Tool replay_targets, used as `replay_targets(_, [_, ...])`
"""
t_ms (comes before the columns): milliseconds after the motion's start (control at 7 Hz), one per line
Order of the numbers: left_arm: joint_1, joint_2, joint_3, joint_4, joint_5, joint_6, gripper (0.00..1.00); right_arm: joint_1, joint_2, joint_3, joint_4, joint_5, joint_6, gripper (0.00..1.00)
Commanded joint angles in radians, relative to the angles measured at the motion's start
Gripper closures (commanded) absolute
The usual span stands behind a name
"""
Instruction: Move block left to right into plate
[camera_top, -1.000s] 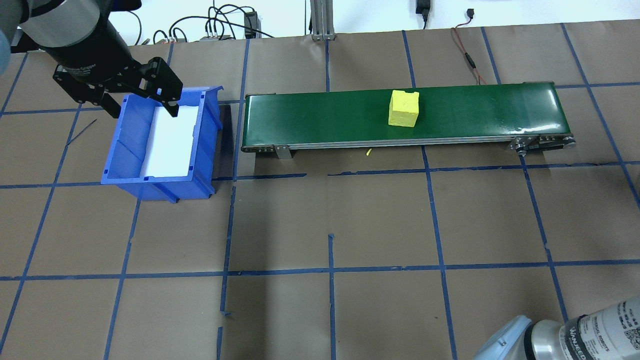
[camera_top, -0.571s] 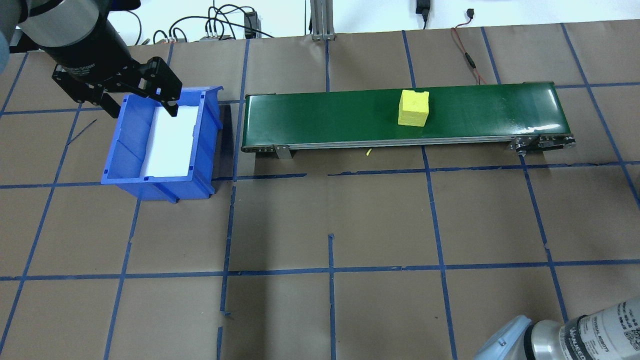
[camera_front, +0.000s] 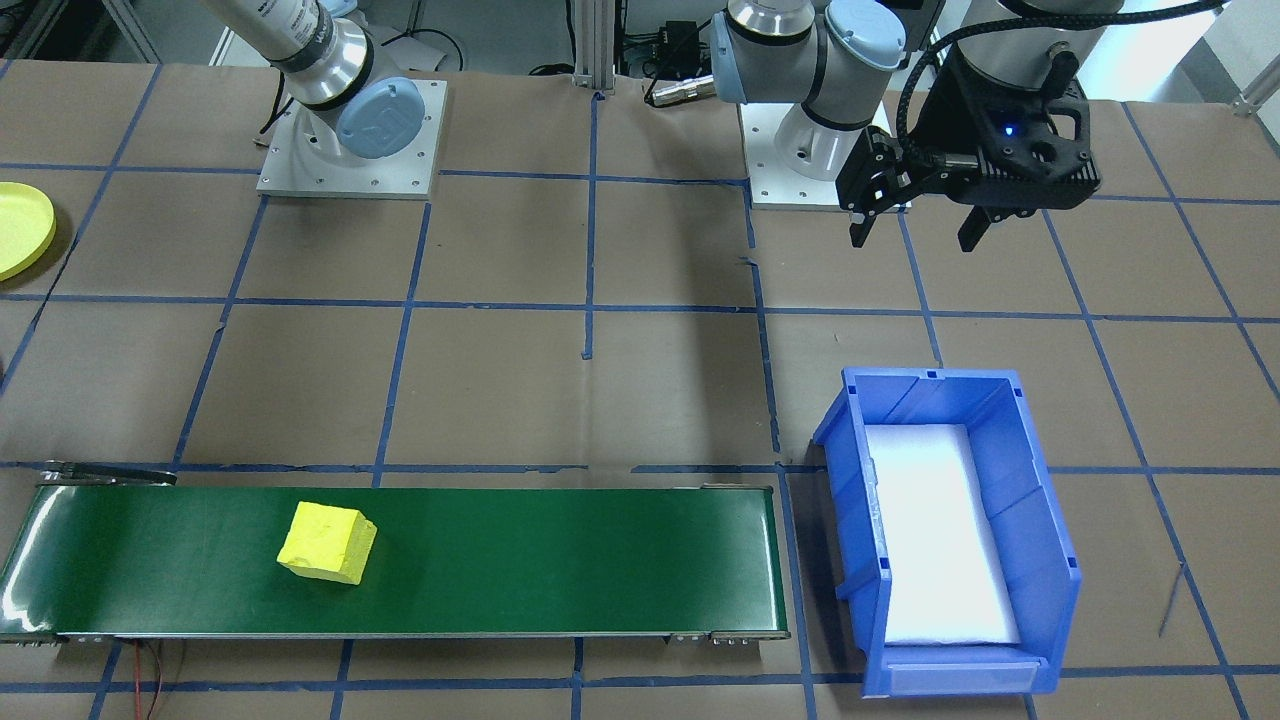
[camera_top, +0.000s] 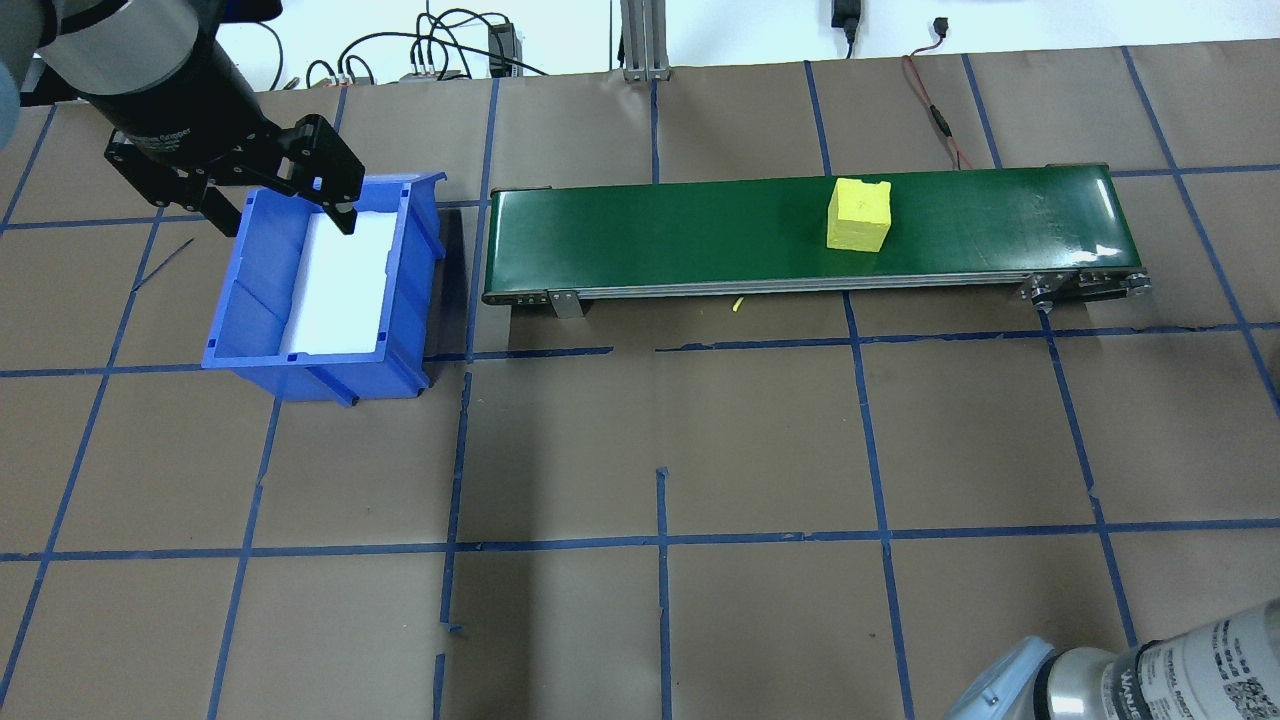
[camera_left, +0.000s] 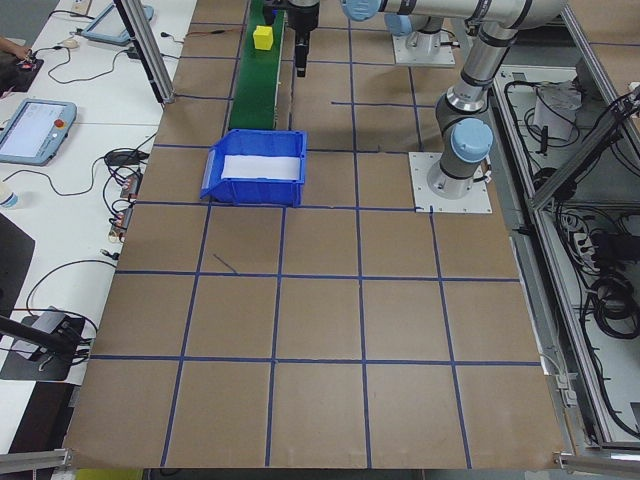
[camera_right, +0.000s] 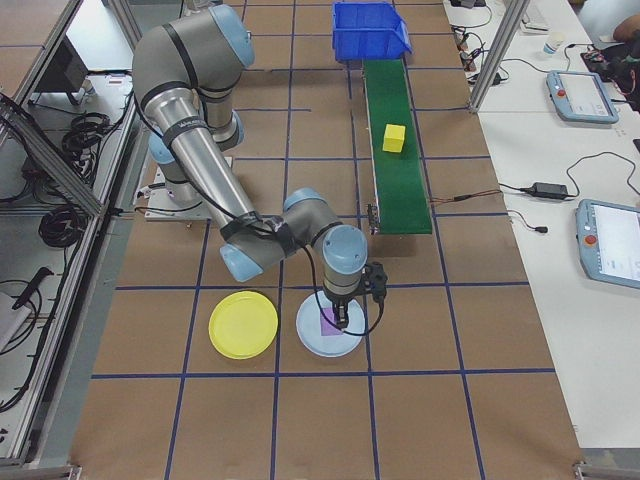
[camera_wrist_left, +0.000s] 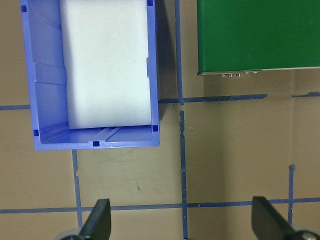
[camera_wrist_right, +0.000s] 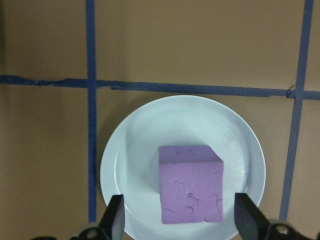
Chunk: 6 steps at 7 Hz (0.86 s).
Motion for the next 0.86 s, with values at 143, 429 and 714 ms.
replay_targets(143, [0.0, 0.0, 0.001, 0.0, 0.0, 0.0, 0.0, 0.253, -0.064, -0.001, 0.009, 0.002, 0.27, 0.16])
replay_targets(429, [0.0, 0.0, 0.001, 0.0, 0.0, 0.0, 0.0, 0.368, -0.065, -0.001, 0.029, 0.006, 0.426, 0.12])
replay_targets(714, [0.0, 0.0, 0.003, 0.0, 0.007, 0.006, 0.0, 0.476, -0.081, 0.0, 0.03, 0.035, 0.577, 0.03])
